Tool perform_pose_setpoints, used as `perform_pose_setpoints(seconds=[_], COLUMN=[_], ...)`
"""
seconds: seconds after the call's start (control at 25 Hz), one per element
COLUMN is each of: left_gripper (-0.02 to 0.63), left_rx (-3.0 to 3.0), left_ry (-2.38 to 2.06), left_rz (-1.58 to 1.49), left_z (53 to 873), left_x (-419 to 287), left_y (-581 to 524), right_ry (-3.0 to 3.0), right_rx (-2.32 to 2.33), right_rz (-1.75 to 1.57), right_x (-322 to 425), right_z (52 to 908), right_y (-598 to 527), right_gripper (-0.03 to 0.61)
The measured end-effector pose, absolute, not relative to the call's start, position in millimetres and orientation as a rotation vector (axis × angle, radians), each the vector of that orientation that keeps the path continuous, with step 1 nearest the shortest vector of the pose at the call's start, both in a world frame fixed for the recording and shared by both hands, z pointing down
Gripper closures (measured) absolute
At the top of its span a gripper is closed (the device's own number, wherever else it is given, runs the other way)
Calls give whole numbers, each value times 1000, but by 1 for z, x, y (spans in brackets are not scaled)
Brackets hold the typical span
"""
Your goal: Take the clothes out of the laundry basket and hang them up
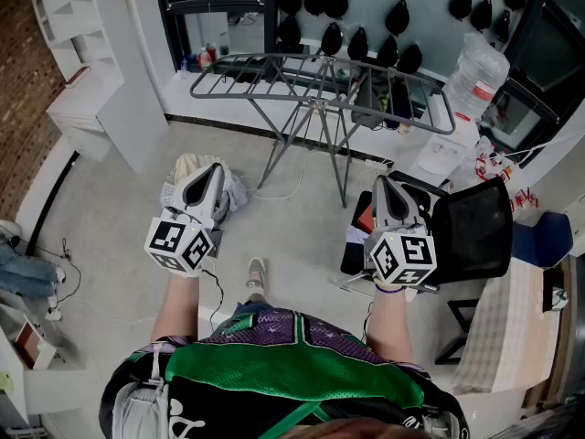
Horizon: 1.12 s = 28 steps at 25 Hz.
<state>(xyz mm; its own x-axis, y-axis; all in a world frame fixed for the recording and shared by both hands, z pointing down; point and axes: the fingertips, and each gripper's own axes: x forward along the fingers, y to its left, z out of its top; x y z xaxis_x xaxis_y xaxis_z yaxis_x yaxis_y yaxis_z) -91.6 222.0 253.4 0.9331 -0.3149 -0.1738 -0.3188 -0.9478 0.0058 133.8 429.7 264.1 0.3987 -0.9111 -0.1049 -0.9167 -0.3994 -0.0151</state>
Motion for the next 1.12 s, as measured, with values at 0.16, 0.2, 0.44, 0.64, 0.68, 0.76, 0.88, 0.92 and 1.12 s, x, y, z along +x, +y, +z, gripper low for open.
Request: perform_pose_setpoints(seconds=[0.16,0.2,0.44,0.64,0.68,0.76,0.88,0.92,1.12], left_gripper=[597,597,597,597,597,597,597,597,597], left_rx=[-3067,-3067,-3067,-3056,-3052,-3052,-3043,-3032,-3022], left_ry=[513,517,551,591,600,617,635,640,675], left_rz=[271,271,257,249,246,245,241,236,229], left_z=[251,251,255,259,260,260,257,255,254], left_x=[-97,-98,-108,-117,-118,-120,-124,-125,-129], left_y=[222,222,222,221,221,219,216,213,194], right_ry=[1716,1724,1756,1763,1769,1789,1825,1831,1875], right_rx=[-2548,-2544,-2524,-2485,-2464,-2438,-2424,-2418,-2372], right_rz=[111,109,106,115,112,104,103,104,103], right_x=[125,123,116,111,111,109,105,104,101], right_z=[263,264,266,266,266,267,265,263,254], right_y=[425,424,418,416,416,412,402,398,370], right_gripper=[580,581,580,580,580,580,580,580,580])
